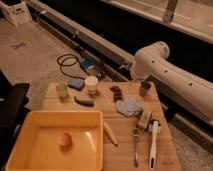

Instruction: Place sponge in table surface

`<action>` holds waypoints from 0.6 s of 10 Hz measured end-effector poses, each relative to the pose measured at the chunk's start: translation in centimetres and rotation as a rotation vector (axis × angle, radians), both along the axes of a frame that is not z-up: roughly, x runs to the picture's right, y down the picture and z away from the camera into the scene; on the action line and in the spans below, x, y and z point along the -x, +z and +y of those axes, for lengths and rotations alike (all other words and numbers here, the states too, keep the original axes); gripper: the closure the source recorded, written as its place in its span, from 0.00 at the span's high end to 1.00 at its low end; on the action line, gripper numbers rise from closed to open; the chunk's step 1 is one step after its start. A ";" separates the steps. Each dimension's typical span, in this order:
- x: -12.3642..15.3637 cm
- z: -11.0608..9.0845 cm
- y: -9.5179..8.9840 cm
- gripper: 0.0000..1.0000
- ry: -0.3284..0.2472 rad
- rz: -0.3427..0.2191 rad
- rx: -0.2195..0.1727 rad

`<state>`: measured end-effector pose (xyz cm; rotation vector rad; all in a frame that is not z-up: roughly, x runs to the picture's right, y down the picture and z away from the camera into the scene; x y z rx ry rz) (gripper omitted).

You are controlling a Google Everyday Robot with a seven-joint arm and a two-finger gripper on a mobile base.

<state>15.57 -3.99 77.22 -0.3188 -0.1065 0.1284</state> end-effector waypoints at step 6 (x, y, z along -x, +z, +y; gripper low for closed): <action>0.3 -1.2 0.8 0.80 -0.008 0.013 -0.024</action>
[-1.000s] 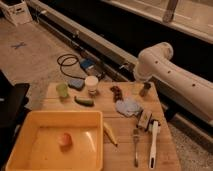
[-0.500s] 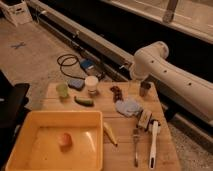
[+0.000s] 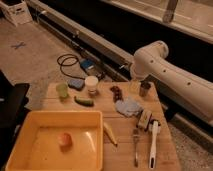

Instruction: Place sponge in table surface

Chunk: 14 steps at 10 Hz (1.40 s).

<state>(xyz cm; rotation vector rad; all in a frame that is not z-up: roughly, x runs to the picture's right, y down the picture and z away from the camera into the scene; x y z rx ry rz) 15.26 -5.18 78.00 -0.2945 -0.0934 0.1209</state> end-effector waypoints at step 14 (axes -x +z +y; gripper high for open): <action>21.6 -6.8 4.9 0.80 -0.114 -0.424 0.017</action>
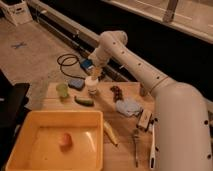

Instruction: Place sponge in table surface

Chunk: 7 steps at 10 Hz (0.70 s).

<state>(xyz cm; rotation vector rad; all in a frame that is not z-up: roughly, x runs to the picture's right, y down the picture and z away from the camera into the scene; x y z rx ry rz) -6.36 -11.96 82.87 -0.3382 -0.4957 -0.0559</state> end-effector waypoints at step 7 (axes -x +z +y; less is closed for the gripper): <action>1.8 -0.1 1.0 0.80 -0.021 0.004 -0.015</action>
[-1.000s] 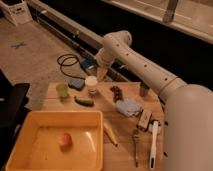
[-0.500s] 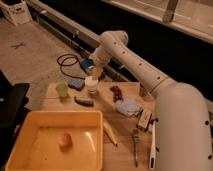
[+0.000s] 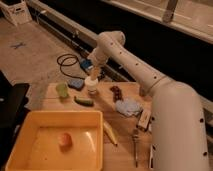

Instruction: Place sponge in table surface

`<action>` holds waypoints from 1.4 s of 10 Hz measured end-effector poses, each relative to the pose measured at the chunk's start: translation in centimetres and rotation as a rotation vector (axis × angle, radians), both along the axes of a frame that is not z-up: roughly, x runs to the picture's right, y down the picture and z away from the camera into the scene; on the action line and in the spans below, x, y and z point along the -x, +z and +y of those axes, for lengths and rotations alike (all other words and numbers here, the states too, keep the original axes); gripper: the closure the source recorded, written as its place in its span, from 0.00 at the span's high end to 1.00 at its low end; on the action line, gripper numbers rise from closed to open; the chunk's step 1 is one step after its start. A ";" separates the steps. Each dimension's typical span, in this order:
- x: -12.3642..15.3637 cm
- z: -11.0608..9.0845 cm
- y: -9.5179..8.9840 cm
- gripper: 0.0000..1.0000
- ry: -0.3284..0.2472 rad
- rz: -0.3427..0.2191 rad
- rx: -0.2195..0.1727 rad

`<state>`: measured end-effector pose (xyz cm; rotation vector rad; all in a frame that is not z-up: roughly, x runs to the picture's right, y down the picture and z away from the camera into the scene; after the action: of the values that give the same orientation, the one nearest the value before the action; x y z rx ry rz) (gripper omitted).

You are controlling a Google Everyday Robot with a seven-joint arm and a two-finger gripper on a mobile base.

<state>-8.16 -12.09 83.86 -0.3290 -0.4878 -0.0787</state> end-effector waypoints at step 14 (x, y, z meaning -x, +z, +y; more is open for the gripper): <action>10.6 4.5 8.6 0.80 -0.135 -0.098 0.094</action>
<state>-18.74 -7.58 92.41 -0.4513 -0.5676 -0.2039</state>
